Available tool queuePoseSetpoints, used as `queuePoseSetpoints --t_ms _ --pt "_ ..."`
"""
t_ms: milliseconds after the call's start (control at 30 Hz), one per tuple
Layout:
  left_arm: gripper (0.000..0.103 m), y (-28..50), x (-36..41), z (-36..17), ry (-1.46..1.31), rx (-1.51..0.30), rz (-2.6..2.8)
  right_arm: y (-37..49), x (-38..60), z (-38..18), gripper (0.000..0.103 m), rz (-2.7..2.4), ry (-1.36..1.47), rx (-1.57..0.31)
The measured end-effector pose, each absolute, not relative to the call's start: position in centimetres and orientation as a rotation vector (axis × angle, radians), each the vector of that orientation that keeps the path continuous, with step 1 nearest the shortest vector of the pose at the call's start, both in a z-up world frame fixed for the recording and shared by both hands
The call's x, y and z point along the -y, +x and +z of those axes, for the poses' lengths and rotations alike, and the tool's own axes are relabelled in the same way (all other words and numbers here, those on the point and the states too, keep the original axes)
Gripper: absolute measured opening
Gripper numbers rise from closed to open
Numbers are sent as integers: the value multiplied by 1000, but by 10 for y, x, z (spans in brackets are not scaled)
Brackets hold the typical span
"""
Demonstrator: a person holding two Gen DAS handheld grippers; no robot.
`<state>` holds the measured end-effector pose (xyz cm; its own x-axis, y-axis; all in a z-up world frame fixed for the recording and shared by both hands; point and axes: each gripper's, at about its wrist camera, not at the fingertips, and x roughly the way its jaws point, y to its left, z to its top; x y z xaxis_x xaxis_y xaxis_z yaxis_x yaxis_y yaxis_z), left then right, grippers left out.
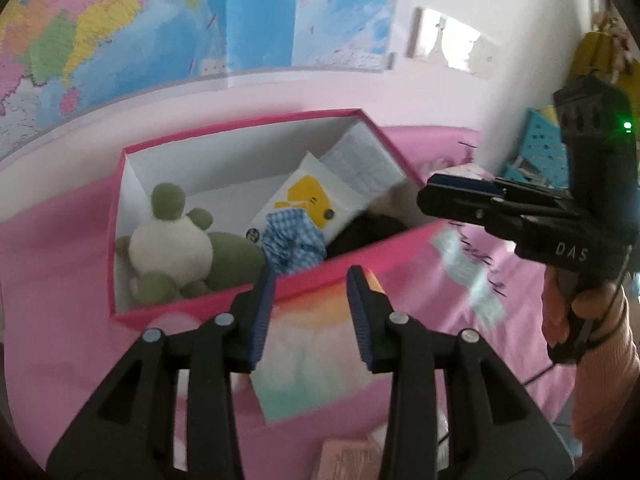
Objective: Organize soft objects
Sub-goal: 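Carry the scrunchie into the pink box and open the right gripper, then move the right gripper to the white-and-green tape packet and grasp it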
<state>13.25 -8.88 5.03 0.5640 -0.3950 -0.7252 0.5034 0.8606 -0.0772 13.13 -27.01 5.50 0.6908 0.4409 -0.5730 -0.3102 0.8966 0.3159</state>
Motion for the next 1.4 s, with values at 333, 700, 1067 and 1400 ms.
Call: queuePoseSetpoints --t_ms 333,700,1067,1400 --pt "47 83 52 35 145 -839 -549 58 255 43 38 599 243 -776" --pt "47 50 -12 3 27 -936 -475 -2 210 -13 38 732 212 -949" --pt "47 32 54 -12 154 -959 -670 -48 232 -47 39 690 353 -1085" --pt "47 58 105 -32 292 -1034 -741 -52 243 -61 39 642 503 -1055"
